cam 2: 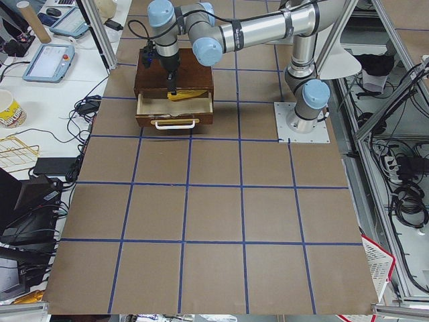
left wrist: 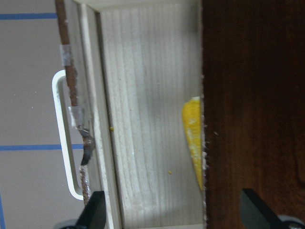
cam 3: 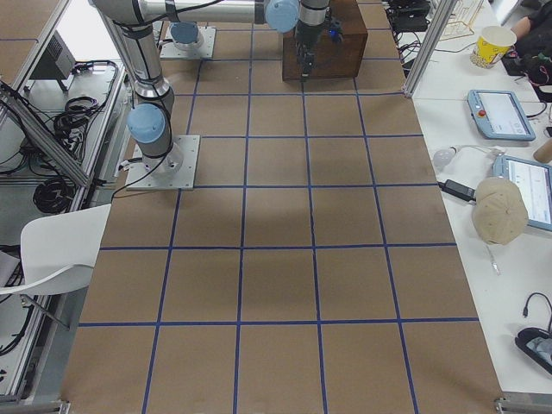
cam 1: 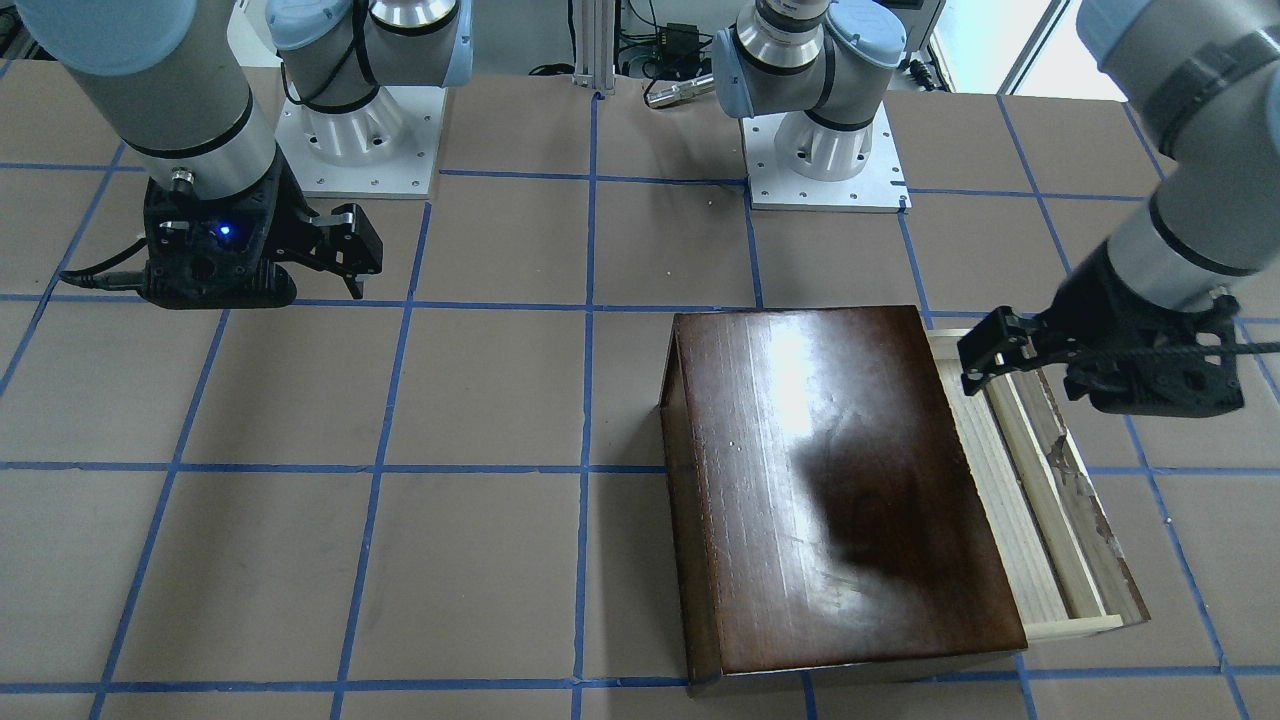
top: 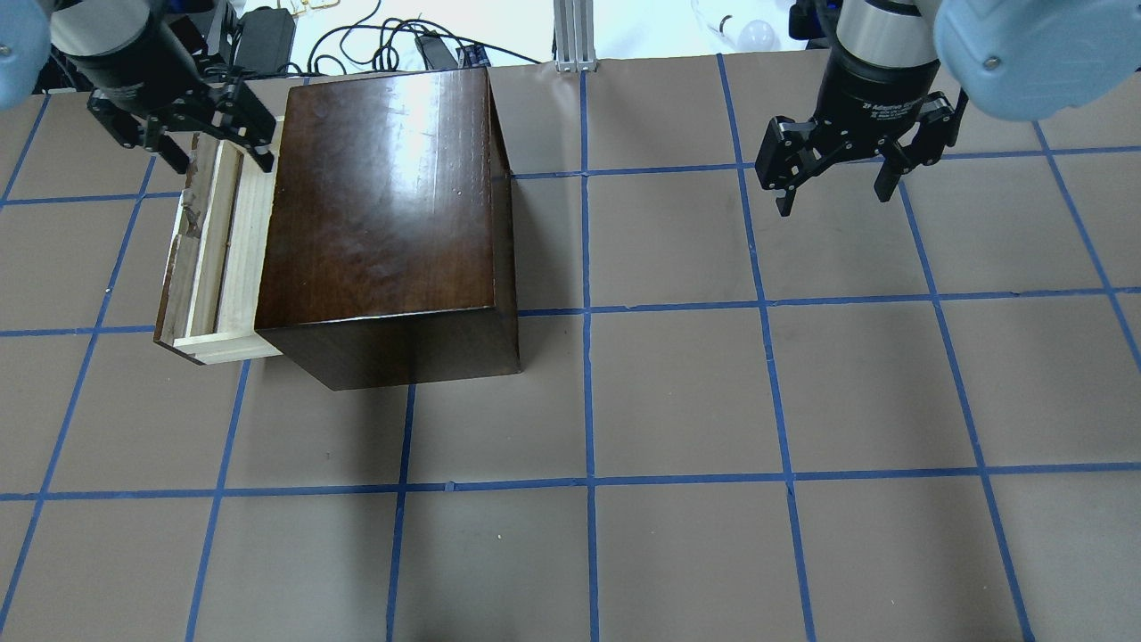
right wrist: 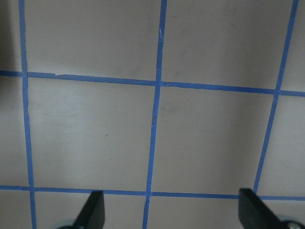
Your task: Open drawer and put corn inside
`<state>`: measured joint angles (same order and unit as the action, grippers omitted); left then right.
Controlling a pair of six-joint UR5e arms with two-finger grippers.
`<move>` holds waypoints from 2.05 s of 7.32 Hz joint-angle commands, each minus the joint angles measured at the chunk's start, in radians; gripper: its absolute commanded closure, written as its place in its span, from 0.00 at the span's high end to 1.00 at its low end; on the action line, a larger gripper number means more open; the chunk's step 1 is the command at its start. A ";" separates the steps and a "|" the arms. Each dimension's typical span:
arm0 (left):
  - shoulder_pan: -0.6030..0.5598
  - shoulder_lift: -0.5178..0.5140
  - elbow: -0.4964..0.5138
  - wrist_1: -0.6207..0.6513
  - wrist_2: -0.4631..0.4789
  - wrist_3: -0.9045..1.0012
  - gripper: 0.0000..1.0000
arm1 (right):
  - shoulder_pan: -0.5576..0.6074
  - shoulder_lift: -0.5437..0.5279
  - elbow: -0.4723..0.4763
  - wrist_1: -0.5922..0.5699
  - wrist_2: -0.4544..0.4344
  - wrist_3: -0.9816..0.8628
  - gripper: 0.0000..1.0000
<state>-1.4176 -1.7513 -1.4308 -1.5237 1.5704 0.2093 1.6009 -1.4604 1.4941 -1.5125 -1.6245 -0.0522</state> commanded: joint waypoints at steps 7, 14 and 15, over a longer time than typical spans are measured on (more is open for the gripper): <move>-0.167 0.179 -0.115 -0.065 0.003 -0.106 1.00 | -0.001 0.000 0.000 0.000 0.000 0.000 1.00; -0.135 0.180 -0.117 -0.061 0.002 -0.096 1.00 | -0.001 0.000 0.000 0.000 0.000 0.000 1.00; -0.135 0.180 -0.117 -0.061 0.002 -0.097 1.00 | -0.001 0.000 0.000 0.000 0.000 0.000 1.00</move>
<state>-1.5526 -1.5708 -1.5478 -1.5840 1.5723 0.1132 1.6001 -1.4604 1.4941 -1.5125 -1.6245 -0.0522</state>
